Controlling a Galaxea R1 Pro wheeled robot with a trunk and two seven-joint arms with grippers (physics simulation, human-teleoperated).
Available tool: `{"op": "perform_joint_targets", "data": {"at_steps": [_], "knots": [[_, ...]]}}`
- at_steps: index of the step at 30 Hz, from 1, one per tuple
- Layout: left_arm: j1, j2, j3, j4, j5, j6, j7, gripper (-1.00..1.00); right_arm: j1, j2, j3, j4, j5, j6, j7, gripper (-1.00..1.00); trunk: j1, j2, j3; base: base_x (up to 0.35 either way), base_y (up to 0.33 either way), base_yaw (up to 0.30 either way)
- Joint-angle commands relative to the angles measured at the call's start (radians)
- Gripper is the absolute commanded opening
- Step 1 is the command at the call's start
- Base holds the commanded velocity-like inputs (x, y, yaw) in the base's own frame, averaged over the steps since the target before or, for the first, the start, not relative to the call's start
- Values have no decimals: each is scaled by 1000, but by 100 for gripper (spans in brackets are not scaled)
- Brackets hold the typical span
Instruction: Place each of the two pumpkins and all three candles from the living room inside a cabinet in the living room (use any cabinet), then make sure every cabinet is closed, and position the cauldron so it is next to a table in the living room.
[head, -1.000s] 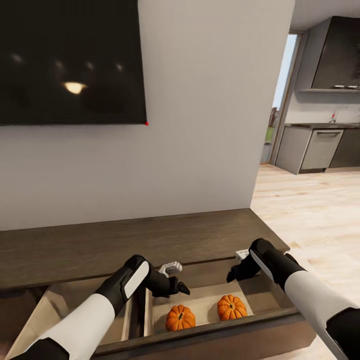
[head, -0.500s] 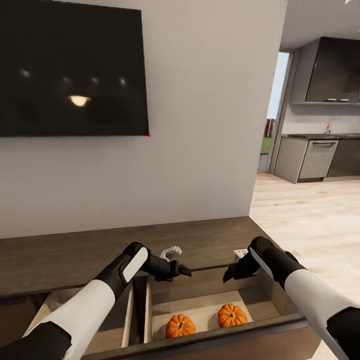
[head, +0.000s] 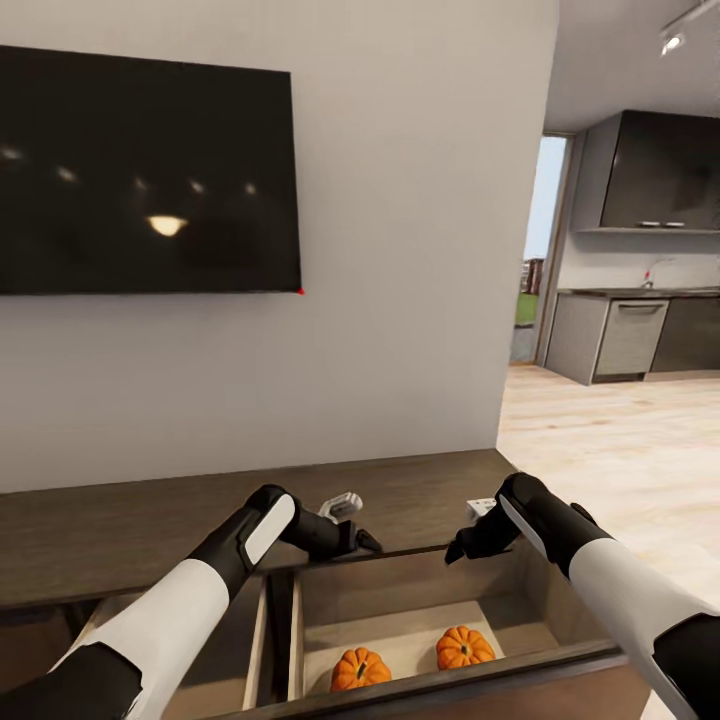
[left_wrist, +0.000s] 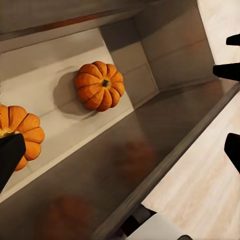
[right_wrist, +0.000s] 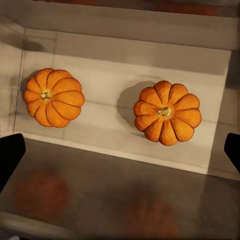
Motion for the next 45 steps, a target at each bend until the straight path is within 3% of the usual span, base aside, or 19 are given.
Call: {"op": "perform_joint_targets", "data": {"at_steps": [1, 12, 23, 36, 45], "knots": [[-1, 0, -1, 0, -11, 1, -10, 100, -1, -2, 7, -1, -9, 3, -4, 100, -1, 0, 3, 0, 0, 0], [-1, 1, -1, 0, -13, 0, -10, 100, -1, -2, 6, -16, -9, 3, -4, 100, -6, 2, 45, 0, 0, 0], [-1, 0, -1, -3, -13, 0, -10, 100, -1, -2, 6, -18, -9, 3, -5, 100, -6, 2, 45, -1, 0, 0], [-1, 1, -1, -4, -13, 0, -9, 100, -1, -2, 6, -19, -9, 3, -5, 100, -6, 2, 45, -195, 32, 0], [-1, 2, 0, -3, -13, -1, -8, 100, -1, -2, 6, -20, -9, 3, -5, 100, -6, 2, 45, -6, 254, 0]]}}
